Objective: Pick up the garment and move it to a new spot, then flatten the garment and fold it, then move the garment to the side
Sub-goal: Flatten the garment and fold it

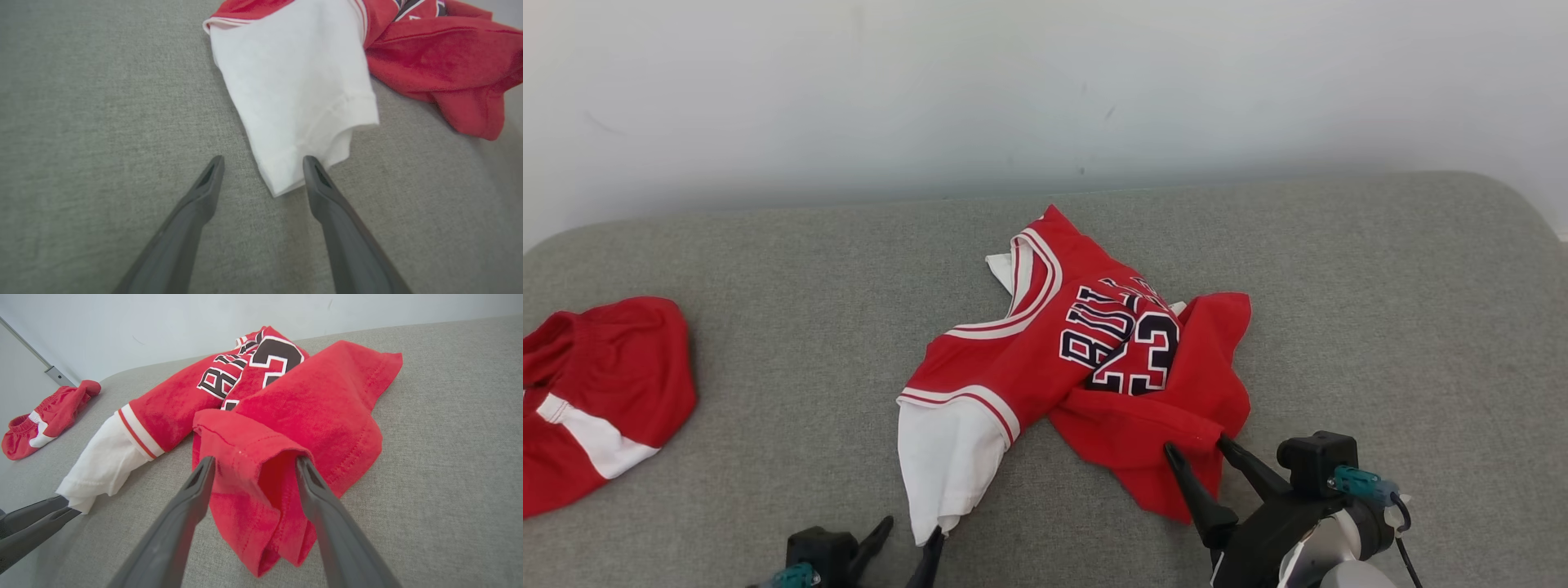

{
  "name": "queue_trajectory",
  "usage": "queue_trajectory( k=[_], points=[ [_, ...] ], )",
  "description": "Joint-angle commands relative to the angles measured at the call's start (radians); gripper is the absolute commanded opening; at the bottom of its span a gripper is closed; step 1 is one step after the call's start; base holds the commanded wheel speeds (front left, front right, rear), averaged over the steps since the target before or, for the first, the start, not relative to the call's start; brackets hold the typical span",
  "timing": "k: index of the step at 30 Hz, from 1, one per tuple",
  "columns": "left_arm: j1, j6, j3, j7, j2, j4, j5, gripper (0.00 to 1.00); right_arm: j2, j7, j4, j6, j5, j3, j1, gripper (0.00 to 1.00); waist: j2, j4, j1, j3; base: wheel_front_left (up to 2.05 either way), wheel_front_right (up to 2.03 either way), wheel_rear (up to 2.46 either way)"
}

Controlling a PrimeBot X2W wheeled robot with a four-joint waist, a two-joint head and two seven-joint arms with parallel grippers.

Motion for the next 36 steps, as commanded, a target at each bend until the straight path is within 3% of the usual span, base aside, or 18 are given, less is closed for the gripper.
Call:
queue_trajectory(
  k=[1, 6, 7, 8, 9, 10, 11, 17, 24, 32, 36],
  points=[
    [-0.001, -0.006, -0.01, 0.01, 0.0, 0.012, -0.014, 1.0, -0.003, -0.007, 0.003, 0.0, 0.01, 0.0, -0.009, 1.0, -0.0001, 0.004, 0.0, -0.001, 0.0, 0.0, 0.0],
    [-0.015, -0.015, -0.037, 0.005, -0.01, 0.033, -0.019, 1.0, -0.003, -0.014, 0.015, 0.0, 0.021, 0.017, -0.016, 1.0, -0.0001, 0.007, 0.0, -0.007, 0.0, 0.0, 0.0],
    [-0.019, -0.015, -0.042, 0.002, -0.014, 0.038, -0.023, 0.76, -0.003, -0.015, 0.019, 0.0, 0.022, 0.02, -0.018, 0.75, -0.0001, 0.007, 0.0, -0.009, 0.0, 0.0, 0.0],
    [-0.022, -0.017, -0.049, 0.004, -0.017, 0.045, -0.027, 0.29, -0.003, -0.015, 0.023, 0.0, 0.026, 0.025, -0.02, 0.47, -0.0001, 0.007, 0.0, -0.01, 0.0, 0.0, 0.0],
    [-0.026, -0.017, -0.056, 0.005, -0.019, 0.053, -0.027, 0.0, -0.003, -0.016, 0.028, 0.0, 0.03, 0.03, -0.023, 0.27, -0.0001, 0.006, 0.0, -0.012, 0.0, 0.0, 0.0],
    [-0.03, -0.019, -0.061, 0.003, -0.021, 0.062, -0.029, 0.0, -0.003, -0.017, 0.032, 0.0, 0.032, 0.034, -0.025, 0.07, -0.0001, 0.006, 0.0, -0.013, 0.0, 0.0, 0.0],
    [-0.034, -0.021, -0.067, 0.001, -0.022, 0.069, -0.034, 0.0, -0.003, -0.02, 0.037, 0.0, 0.034, 0.038, -0.028, 0.0, -0.0001, 0.004, 0.0, -0.015, 0.0, 0.0, 0.0],
    [-0.063, -0.021, -0.076, -0.033, -0.014, 0.087, -0.054, 0.0, -0.003, -0.052, 0.047, 0.0, 0.057, 0.054, -0.041, 0.0, -0.0001, -0.001, 0.0, -0.021, 0.0, 0.0, 0.0],
    [-0.072, -0.011, -0.042, -0.066, 0.023, -0.007, -0.055, 0.0, -0.013, -0.06, 0.007, 0.0, 0.109, 0.054, -0.035, 0.0, -0.0001, 0.008, 0.0, -0.03, 0.0, 0.0, 0.0],
    [-0.077, 0.033, 0.001, -0.044, 0.124, -0.228, -0.038, 0.0, -0.081, 0.003, -0.149, 0.0, 0.248, 0.071, -0.028, 0.0, -0.0001, 0.018, 0.0, -0.042, 0.0, 0.0, 0.0],
    [-0.102, 0.029, 0.016, 0.018, 0.194, -0.337, -0.039, 0.0, -0.134, 0.05, -0.213, 0.0, 0.288, 0.079, -0.062, 0.0, -0.0001, 0.012, 0.0, -0.034, 0.0, 0.0, 0.0]
  ],
)
